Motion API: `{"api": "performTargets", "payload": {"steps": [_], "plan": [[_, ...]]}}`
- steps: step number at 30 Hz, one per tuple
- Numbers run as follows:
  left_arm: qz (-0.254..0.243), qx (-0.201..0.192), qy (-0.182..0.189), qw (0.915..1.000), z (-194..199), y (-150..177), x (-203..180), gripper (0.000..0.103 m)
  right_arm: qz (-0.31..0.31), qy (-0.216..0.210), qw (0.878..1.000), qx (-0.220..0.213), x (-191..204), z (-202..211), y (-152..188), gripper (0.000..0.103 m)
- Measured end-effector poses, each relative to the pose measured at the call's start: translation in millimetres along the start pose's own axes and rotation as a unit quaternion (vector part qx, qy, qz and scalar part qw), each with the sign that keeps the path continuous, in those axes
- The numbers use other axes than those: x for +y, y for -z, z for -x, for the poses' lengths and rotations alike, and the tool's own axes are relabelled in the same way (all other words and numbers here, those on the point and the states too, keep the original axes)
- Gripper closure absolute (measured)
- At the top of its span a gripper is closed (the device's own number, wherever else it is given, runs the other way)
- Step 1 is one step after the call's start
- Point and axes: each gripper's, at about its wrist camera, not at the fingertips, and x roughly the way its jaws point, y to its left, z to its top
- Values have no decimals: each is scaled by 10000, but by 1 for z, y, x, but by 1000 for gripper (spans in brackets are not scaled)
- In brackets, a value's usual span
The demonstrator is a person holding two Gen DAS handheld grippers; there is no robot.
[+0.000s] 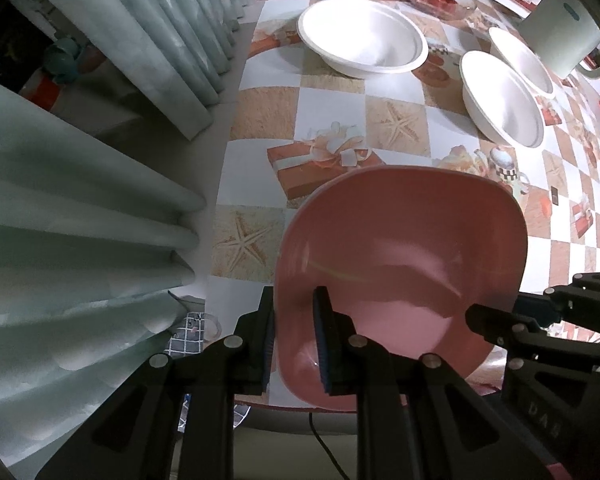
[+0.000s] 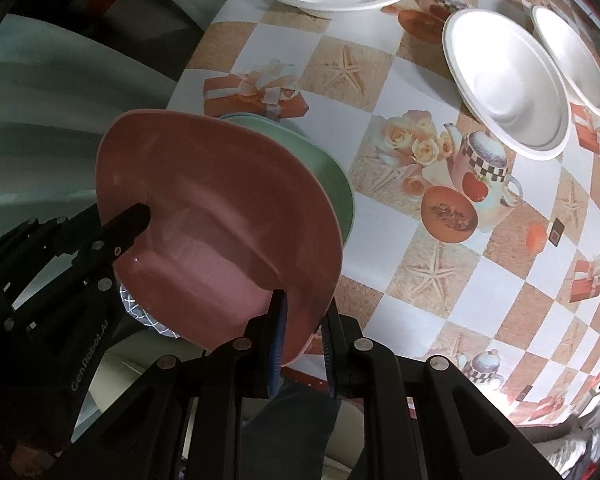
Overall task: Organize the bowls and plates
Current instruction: 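Lower the pink plate onto the green plate and open the right tool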
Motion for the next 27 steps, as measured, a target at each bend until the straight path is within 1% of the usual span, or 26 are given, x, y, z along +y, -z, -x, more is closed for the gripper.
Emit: {"api": "performTargets", "payload": {"steps": [4, 7, 8, 9, 10, 11, 12, 13, 14, 15, 16, 17, 18, 19, 20, 21, 22, 24, 27], "plan": [[-7, 10, 13, 10000, -6, -3, -1, 83, -20, 5, 10000, 60, 0, -7, -2, 84], [15, -39, 43, 10000, -6, -3, -2, 80, -46, -62, 9999, 84, -3, -9, -3, 84], [19, -48, 77, 10000, -7, -3, -2, 75, -44, -68, 9999, 83, -4, -9, -3, 84], [18, -58, 90, 9999, -7, -3, -3, 65, -36, -45, 10000, 79, -5, -9, -4, 84], [6, -91, 91, 9999, -6, -3, -4, 59, -29, -29, 10000, 81, -7, -8, -5, 84], [-13, -142, 71, 9999, -4, -4, -5, 42, -26, -28, 9999, 93, -9, -8, -6, 84], [-22, -191, 19, 9998, -3, -4, -6, 34, -22, -27, 9999, 100, -11, -7, -6, 84], [-28, -215, -33, 9998, -2, -4, -7, 21, -24, -16, 10000, 96, -13, -4, -8, 84], [-37, -237, -129, 9996, 0, -4, -8, 19, -10, 33, 10000, 79, -15, -2, -8, 84], [-36, -217, -228, 9995, 0, -5, -10, 19, 8, 56, 10000, 71, -16, 0, -8, 83], [-24, -197, -237, 9995, 0, -6, -10, 19, 25, 58, 10000, 60, -18, 2, -7, 77], [12, -213, -174, 9996, 0, -7, -9, 19, 34, 61, 10000, 26, -20, 4, -7, 46], [105, -261, -182, 9994, 2, -7, -7, 17, 28, 145, 9999, -19, -24, 6, -7, 37], [170, -287, -156, 9993, 4, -6, -5, 16, 38, 236, 9997, -99, -28, 10, -7, 20], [249, -291, -110, 9992, 5, -6, -3, 11, 32, 191, 9996, -193, -33, 14, -6, 8], [338, -270, -56, 9990, 6, -7, -1, 3, 0, 157, 9995, -276, -40, 19, -4, 4], [398, -248, -17, 9989, 6, -7, 1, 0, -45, 152, 9992, -365, -45, 24, -2, 1], [433, -271, 56, 9987, 8, -5, -1, 0, -140, 201, 9986, -461, -57, 30, 2, 1], [396, -251, 99, 9989, 9, -4, -9, 0, -334, 188, 9981, -472, -74, 34, 10, 1]]}}
